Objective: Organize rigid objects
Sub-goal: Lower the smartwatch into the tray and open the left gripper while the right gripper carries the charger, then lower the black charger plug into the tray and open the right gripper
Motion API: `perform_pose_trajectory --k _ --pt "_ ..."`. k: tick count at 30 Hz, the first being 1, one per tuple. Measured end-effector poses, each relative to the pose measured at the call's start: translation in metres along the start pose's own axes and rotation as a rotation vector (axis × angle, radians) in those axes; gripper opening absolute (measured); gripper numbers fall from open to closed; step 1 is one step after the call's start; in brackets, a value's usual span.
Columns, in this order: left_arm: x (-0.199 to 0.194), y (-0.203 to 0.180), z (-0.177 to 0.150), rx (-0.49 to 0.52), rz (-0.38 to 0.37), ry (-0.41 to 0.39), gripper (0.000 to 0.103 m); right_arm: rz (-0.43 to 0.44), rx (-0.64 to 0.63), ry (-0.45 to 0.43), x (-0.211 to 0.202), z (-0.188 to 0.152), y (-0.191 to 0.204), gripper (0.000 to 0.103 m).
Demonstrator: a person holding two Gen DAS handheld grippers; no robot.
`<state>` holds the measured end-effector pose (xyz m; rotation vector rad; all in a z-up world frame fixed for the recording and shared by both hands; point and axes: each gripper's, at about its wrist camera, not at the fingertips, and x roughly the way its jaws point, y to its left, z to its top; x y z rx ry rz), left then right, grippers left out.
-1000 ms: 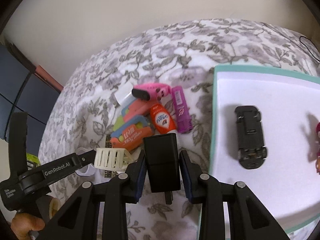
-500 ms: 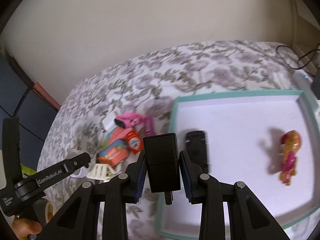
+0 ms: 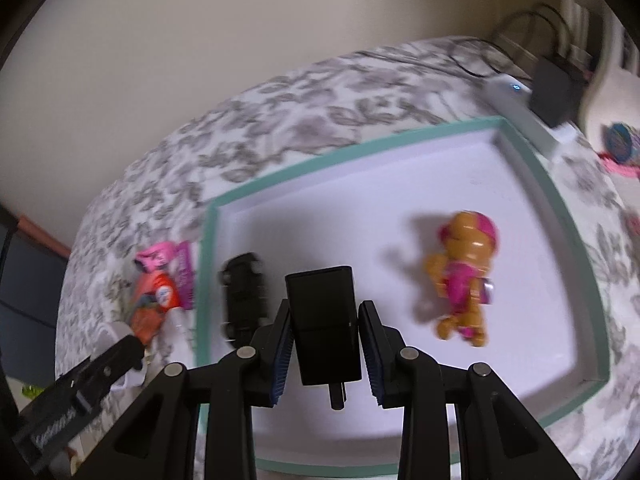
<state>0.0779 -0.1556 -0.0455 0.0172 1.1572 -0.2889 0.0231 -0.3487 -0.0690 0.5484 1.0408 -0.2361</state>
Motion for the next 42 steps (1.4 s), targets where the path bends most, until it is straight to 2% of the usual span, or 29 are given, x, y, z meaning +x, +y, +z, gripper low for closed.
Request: perform_pose_trajectory --k 6,15,28,42 --pt "0.005 -0.037 -0.01 0.111 -0.033 0.027 0.06 -0.057 0.043 -0.005 -0.004 0.003 -0.02 0.034" --pt "0.021 -0.064 -0.022 0.204 -0.016 0.048 0.06 -0.086 0.025 -0.004 -0.006 0.003 -0.023 0.034" --pt "0.032 -0.061 -0.021 0.19 -0.012 0.077 0.061 -0.086 0.043 0.019 -0.001 0.001 -0.027 0.034" --pt "0.021 -0.046 -0.009 0.14 0.003 0.026 0.062 -0.087 0.005 -0.03 -0.008 0.002 -0.021 0.034"
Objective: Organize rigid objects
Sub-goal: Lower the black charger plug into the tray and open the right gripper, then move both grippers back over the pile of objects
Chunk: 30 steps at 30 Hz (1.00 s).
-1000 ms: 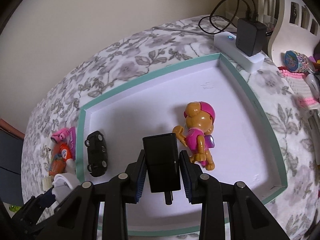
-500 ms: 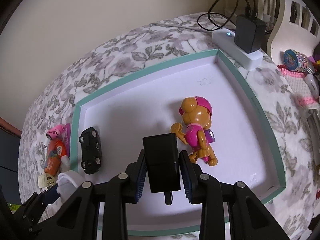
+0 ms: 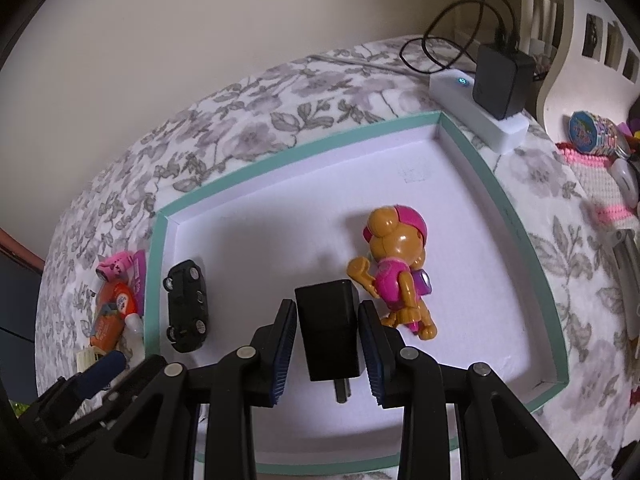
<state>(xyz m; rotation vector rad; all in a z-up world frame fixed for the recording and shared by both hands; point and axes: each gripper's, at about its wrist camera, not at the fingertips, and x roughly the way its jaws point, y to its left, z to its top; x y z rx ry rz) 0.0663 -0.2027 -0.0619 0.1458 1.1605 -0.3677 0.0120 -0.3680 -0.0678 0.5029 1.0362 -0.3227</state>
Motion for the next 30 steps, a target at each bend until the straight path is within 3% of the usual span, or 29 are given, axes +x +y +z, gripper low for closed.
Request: perform_pose_trajectory --k 4,6,12,14,25,30 --pt "-0.003 0.009 0.003 -0.029 0.009 -0.017 0.063 -0.021 -0.035 -0.015 -0.001 0.0 0.005 0.035" --pt "-0.004 0.015 0.004 -0.05 0.01 -0.025 0.07 -0.027 -0.047 -0.02 0.0 0.0 0.006 0.037" --pt "-0.008 0.033 0.007 -0.112 0.048 -0.055 0.076 -0.036 -0.071 -0.049 -0.002 0.001 0.008 0.067" --pt "-0.007 0.041 0.008 -0.139 0.056 -0.053 0.093 -0.037 -0.082 -0.056 -0.002 0.001 0.009 0.075" --pt "-0.012 0.094 0.009 -0.286 0.141 -0.084 0.094 -0.01 -0.131 -0.075 -0.004 -0.001 0.02 0.103" --pt "-0.018 0.113 0.01 -0.323 0.167 -0.104 0.094 -0.011 -0.123 -0.086 -0.004 0.0 0.02 0.103"
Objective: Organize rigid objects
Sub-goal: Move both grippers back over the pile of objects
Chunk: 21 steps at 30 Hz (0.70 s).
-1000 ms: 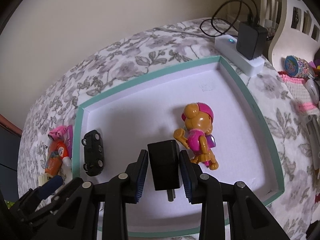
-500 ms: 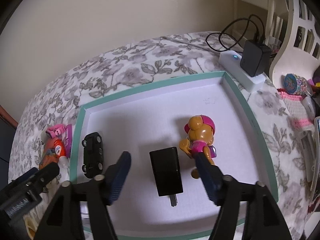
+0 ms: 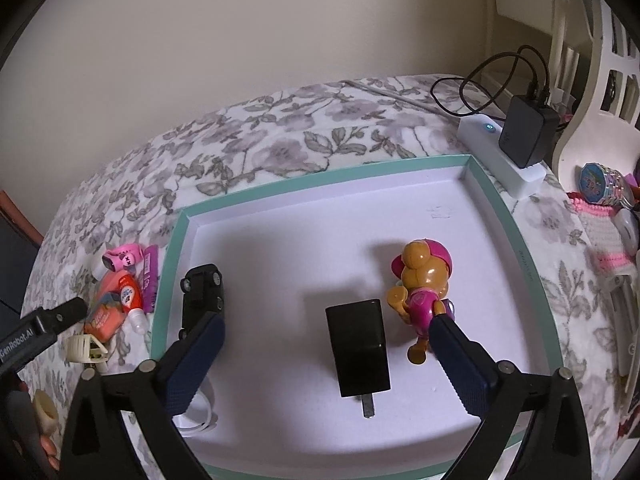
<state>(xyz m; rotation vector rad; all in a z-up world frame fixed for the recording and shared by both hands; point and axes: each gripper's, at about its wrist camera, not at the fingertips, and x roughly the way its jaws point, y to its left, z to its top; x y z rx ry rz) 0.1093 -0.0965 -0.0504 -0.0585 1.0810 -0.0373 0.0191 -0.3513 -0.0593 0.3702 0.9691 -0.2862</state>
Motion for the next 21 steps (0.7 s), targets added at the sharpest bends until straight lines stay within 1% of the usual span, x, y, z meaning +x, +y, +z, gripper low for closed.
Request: perform_pose_trajectory --k 3,6,11,14,17,20,21 --pt "0.0 0.012 0.005 -0.024 0.019 -0.01 0.094 0.01 0.015 -0.012 -0.001 0.001 0.0 0.103" --pt "-0.002 0.026 0.008 -0.057 0.037 -0.017 0.094 0.006 0.004 -0.051 -0.006 0.004 0.004 0.103" --pt "0.0 0.045 0.011 -0.105 0.031 -0.013 0.094 0.044 -0.011 -0.063 -0.009 0.006 0.016 0.103" --pt "0.002 0.057 0.011 -0.132 0.034 -0.01 0.094 0.06 -0.041 -0.128 -0.016 0.004 0.028 0.103" --pt "0.001 0.071 0.012 -0.16 0.041 -0.021 0.094 0.086 -0.074 -0.116 -0.017 0.005 0.045 0.103" --pt "0.0 0.086 0.014 -0.187 0.049 -0.042 0.094 0.147 -0.12 -0.059 -0.011 0.0 0.07 0.103" --pt "0.0 0.09 0.015 -0.191 0.053 -0.042 0.094 0.154 -0.143 -0.051 -0.01 -0.002 0.077 0.103"
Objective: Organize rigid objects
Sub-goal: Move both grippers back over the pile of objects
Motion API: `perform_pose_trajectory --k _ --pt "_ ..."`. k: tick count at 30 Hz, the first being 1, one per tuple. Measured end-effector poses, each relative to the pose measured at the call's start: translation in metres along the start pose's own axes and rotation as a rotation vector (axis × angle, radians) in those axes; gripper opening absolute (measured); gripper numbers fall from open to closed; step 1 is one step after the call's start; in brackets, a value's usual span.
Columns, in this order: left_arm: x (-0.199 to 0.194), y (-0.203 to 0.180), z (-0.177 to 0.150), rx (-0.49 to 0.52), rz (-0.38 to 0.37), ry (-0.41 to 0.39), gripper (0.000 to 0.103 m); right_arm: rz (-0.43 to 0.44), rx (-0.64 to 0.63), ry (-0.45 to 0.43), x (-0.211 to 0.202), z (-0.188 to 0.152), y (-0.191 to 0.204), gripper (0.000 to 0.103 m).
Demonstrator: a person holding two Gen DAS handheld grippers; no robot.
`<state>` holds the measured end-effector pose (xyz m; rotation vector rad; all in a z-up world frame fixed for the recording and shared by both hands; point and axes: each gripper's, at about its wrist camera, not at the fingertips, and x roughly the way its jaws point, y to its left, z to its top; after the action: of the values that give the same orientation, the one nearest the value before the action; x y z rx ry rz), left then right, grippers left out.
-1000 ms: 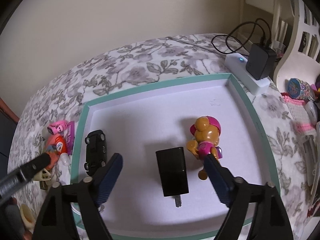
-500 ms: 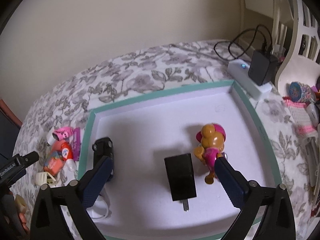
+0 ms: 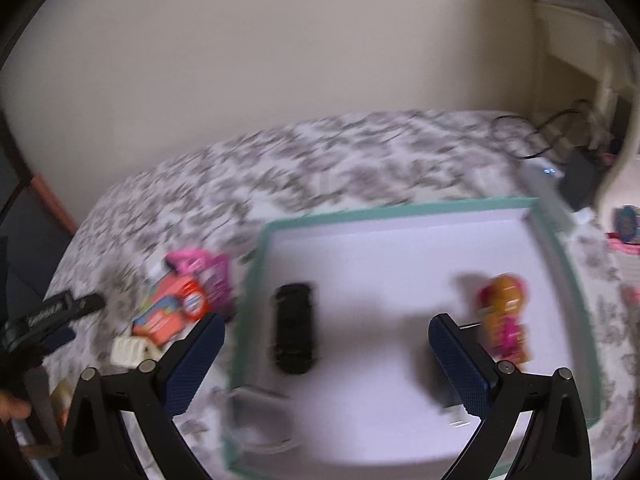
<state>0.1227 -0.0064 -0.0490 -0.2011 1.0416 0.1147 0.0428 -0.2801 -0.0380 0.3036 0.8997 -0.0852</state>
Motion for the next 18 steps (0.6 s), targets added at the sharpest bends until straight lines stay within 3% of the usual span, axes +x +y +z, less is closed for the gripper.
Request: perform_pose_trajectory --k 4,9,18 --pt "0.002 0.018 0.005 -0.015 0.021 0.015 0.094 0.038 -0.094 0.009 0.005 -0.003 0.04 0.103" --pt "0.01 0.042 0.007 -0.051 0.056 0.052 0.094 0.134 -0.111 0.057 0.019 -0.008 0.085 0.103" --pt "0.032 0.064 0.0 -0.11 0.083 0.16 0.094 0.16 -0.139 0.153 0.053 -0.026 0.133 0.103"
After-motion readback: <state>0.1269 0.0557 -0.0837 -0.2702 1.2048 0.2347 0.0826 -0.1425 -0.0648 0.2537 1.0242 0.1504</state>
